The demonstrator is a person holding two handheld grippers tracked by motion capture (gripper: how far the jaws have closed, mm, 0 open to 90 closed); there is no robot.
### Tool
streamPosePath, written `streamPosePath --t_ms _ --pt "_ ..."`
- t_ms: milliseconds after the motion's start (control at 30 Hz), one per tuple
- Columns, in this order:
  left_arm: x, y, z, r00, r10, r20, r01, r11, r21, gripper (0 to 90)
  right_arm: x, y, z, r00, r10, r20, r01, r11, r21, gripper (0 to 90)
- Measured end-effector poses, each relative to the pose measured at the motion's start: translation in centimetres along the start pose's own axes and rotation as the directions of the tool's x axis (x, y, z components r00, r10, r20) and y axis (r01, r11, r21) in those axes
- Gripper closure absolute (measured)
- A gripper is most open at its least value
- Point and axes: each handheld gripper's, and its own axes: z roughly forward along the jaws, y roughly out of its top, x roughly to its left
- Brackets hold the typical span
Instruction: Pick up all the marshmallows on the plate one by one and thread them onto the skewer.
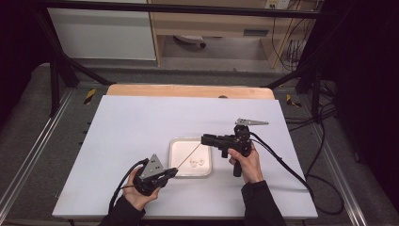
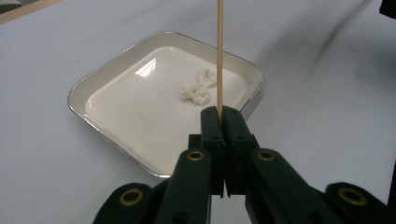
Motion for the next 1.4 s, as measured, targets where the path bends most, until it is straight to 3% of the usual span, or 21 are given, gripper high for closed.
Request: streamPosePath --t_ms 400,600,900,1400 --pt "-0.2 -0.1 -0.1 0.9998 0.019 -0.006 -0.019 0.9996 -0.023 88.6 0.0 -0.4 0.4 0.9992 0.025 -0.031 -0.024 1.0 0.016 74.8" --pt "-0.3 -0.2 0.1 0.9999 0.007 -0.007 -0.007 0.9997 -0.021 88.6 0.2 -0.8 0.7 0.9992 0.025 -0.033 -0.025 1.0 0.007 76.0" --pt "-0.4 -0.4 0.3 0.9998 -0.019 -0.009 0.019 0.9996 -0.023 88.7 0.4 -1.5 1.2 0.9993 0.022 -0.03 -0.023 1.0 -0.006 76.8" --pt "-0.9 -0.4 0.8 0.9996 -0.027 -0.006 0.027 0.9996 -0.005 88.8 0.8 -2.5 1.5 1.0 -0.001 0.001 0.001 1.0 0.008 76.8"
